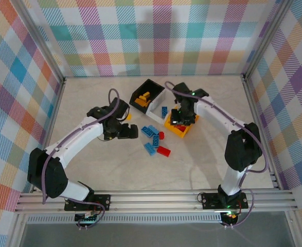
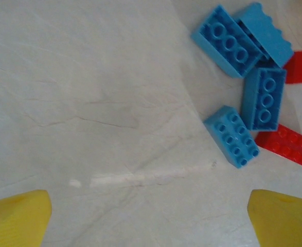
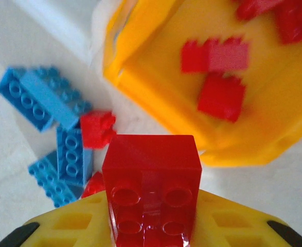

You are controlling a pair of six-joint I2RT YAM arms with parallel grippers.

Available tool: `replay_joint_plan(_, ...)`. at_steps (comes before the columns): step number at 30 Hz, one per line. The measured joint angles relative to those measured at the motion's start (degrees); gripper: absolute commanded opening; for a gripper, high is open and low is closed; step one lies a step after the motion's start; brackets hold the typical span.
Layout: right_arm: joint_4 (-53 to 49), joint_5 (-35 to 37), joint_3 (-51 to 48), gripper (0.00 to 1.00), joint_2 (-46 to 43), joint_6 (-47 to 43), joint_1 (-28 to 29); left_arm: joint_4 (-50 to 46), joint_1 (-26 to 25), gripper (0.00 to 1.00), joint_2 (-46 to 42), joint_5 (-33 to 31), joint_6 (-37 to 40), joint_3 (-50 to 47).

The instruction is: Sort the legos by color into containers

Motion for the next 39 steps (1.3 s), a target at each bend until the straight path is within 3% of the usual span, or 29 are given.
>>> replay_joint_plan(3, -0.13, 0.44, 3.74, 0.41, 3.28, -1.81, -3.13, 1.53, -3.02, 0.97, 1.70, 1.01, -1.88, -0.46)
replay_joint_plan(7, -0.26, 0.68, 6.93, 0.55, 8.68, -3.98, -5.27, 3.89, -4.81, 0.97, 5.60, 2.78, -4.63, -0.55)
replay_joint_plan(12, -0.04, 0.04, 6.32, 0.60, 9.03, -5.88, -4.87, 6.08, -5.01, 0.97, 8.96, 4.02, -6.49, -0.57)
replay_joint_plan(20, 6.05, -10.19, -14.99, 0.67, -9.86, -16.11, 4.96, 6.71, -3.78, 0.98, 9.27, 4.85, -6.54, -1.51)
replay_joint_plan(23, 8.31, -13.70, -21.03, 0.68, -13.07, -20.83, 7.26, 7.17, -1.31, 0.97, 7.61, 5.33, -6.54, -4.33)
replay_joint_plan(29, 14.08, -13.35, -28.50, 0.69, -13.00, -31.98, 11.65, 7.26, 2.29, 0.98, 2.73, 5.95, -6.54, -7.85)
replay_joint_plan(39, 18.40, -9.27, -26.14, 0.69, -4.13, -41.83, 13.33, 6.91, 3.37, 0.98, -4.92, 6.25, -7.45, -13.25)
